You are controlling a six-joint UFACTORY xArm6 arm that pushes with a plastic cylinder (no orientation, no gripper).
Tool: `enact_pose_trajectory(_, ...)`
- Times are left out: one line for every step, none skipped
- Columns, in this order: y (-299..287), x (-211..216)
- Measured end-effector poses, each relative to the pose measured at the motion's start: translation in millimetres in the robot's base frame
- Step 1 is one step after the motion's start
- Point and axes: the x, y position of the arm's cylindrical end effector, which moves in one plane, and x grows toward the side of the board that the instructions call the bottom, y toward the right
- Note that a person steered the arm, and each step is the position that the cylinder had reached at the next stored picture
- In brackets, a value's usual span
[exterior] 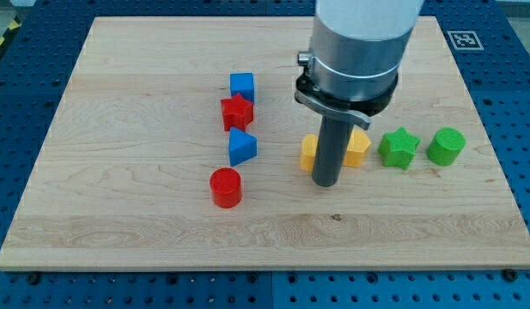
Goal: Slide the yellow hexagon up a bit
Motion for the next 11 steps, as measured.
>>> enact_pose_trajectory(-10.8,0.0)
enact_pose_trajectory(-11.7,-2.2)
enact_pose_trajectory(-11.7,-11.8)
enact_pose_trajectory(-11.7,-12.2)
enact_pose_trajectory(5.9,-1.8)
enact_pose_trajectory(33.4,1.3)
enact_pose_trajectory(35.3,-3.3)
enact_pose_trajectory(37.5,-11.2)
enact_pose_trajectory(43.5,-11.5)
enact_pose_trajectory(72.1,-8.5)
enact_pose_trajectory(107.9,-6.9)
